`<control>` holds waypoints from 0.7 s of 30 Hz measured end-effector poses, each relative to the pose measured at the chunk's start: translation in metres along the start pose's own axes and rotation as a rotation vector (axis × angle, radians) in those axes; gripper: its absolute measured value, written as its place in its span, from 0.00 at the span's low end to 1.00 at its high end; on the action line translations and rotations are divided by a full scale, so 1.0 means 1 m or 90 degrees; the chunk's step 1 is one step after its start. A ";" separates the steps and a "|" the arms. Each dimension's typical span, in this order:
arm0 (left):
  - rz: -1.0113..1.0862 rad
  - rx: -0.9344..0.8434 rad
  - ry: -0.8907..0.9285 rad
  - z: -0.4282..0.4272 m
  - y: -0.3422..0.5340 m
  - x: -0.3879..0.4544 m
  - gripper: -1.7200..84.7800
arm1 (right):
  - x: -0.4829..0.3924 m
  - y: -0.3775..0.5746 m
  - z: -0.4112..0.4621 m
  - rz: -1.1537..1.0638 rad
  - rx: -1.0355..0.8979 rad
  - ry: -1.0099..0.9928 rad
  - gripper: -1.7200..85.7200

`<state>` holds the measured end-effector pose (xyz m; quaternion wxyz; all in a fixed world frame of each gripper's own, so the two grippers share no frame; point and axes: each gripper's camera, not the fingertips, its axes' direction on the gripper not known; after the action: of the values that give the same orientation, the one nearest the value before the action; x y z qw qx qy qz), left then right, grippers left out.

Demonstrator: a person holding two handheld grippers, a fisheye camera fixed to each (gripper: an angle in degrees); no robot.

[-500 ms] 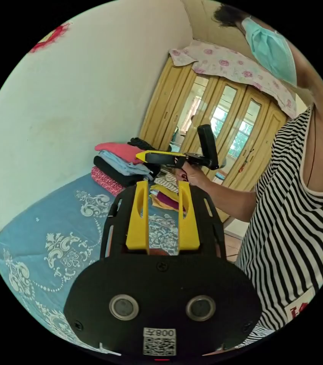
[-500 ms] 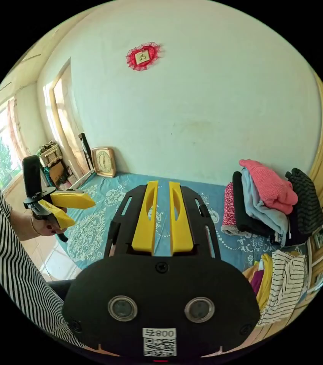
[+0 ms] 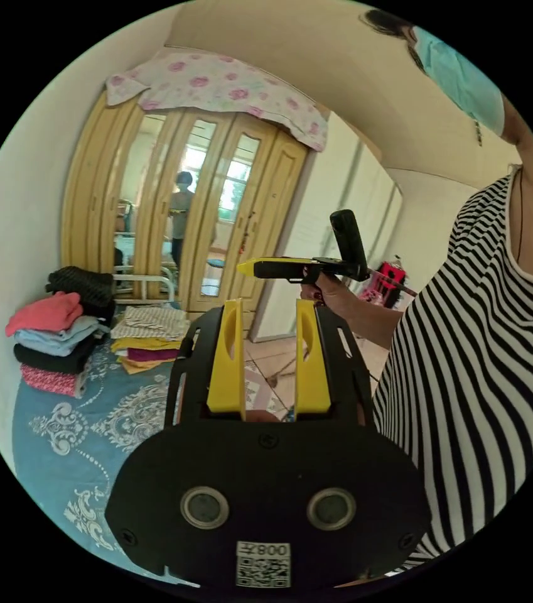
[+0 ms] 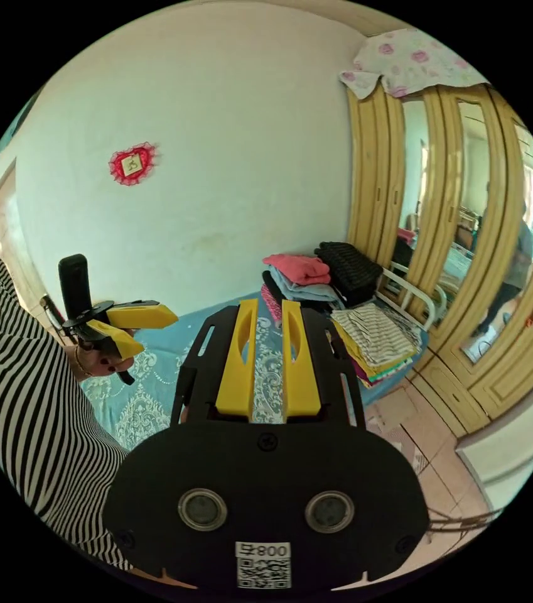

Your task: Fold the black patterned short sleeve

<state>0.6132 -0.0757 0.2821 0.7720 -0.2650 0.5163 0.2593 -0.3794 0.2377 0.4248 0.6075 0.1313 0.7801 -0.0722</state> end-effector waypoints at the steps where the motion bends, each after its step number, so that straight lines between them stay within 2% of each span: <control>1: 0.011 -0.012 0.051 0.008 -0.014 0.005 0.16 | -0.007 0.017 -0.030 0.031 0.004 0.023 0.10; 7: 0.102 -0.071 0.188 0.035 -0.079 0.054 0.16 | -0.060 0.108 -0.176 0.159 0.061 0.192 0.10; 14: 0.135 -0.140 0.247 0.043 -0.116 0.118 0.16 | -0.128 0.211 -0.305 0.268 0.136 0.276 0.10; 21: 0.173 -0.198 0.308 0.056 -0.126 0.260 0.17 | -0.223 0.329 -0.461 0.298 0.187 0.348 0.11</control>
<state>0.8213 -0.0960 0.0756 0.5351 -0.3626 0.6699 0.3653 -0.6603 0.6516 0.7713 0.3517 0.4057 0.8436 -0.0045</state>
